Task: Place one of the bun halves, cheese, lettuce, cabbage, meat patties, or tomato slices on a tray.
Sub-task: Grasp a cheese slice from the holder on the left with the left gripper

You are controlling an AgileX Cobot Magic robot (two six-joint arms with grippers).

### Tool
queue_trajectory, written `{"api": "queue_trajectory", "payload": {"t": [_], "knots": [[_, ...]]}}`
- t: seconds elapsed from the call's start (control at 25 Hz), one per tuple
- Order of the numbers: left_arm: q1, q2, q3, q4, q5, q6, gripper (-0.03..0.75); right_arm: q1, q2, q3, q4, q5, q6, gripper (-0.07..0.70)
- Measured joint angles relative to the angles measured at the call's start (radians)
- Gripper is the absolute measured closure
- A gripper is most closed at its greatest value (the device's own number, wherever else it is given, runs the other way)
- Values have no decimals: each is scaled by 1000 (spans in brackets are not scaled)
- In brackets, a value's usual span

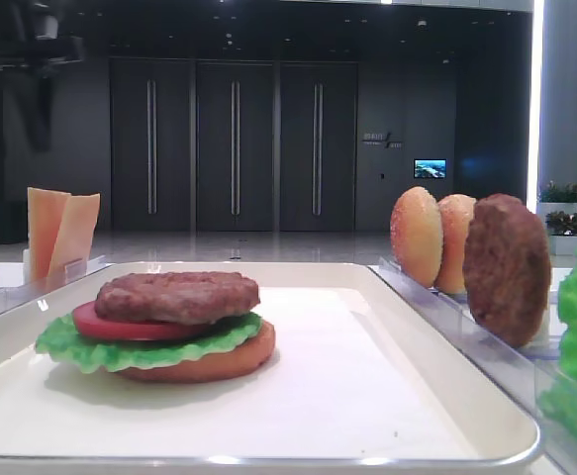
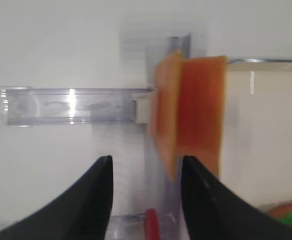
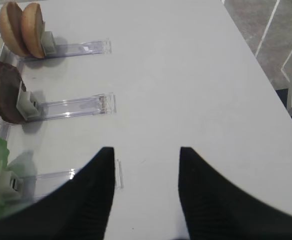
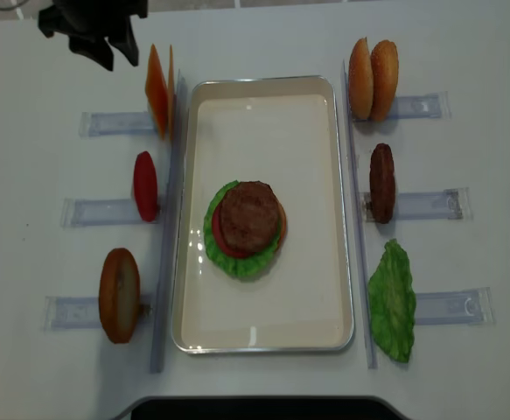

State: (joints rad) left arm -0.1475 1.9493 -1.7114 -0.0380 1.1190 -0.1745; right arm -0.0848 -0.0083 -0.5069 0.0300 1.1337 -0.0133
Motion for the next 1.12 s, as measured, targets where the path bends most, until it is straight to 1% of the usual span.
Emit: {"api": "queue_trajectory", "payload": {"t": [0.16, 0.28, 0.44, 0.8, 0.88, 1.04, 1.08, 1.12], "knots": [[-86, 0, 0, 20, 1, -98, 370, 0, 0, 0, 0, 0, 0, 339], [-108, 0, 0, 32, -3, -147, 370, 0, 0, 0, 0, 0, 0, 339], [-108, 0, 0, 38, -19, -173, 370, 0, 0, 0, 0, 0, 0, 339], [-108, 60, 0, 50, -144, -195, 370, 0, 0, 0, 0, 0, 0, 339], [-108, 82, 0, 54, -164, -196, 370, 0, 0, 0, 0, 0, 0, 339], [-108, 128, 0, 73, -169, -194, 377, 0, 0, 0, 0, 0, 0, 339], [-108, 137, 0, 75, -169, -188, 397, 0, 0, 0, 0, 0, 0, 339], [-108, 142, 0, 76, -169, -181, 442, 0, 0, 0, 0, 0, 0, 339]]}}
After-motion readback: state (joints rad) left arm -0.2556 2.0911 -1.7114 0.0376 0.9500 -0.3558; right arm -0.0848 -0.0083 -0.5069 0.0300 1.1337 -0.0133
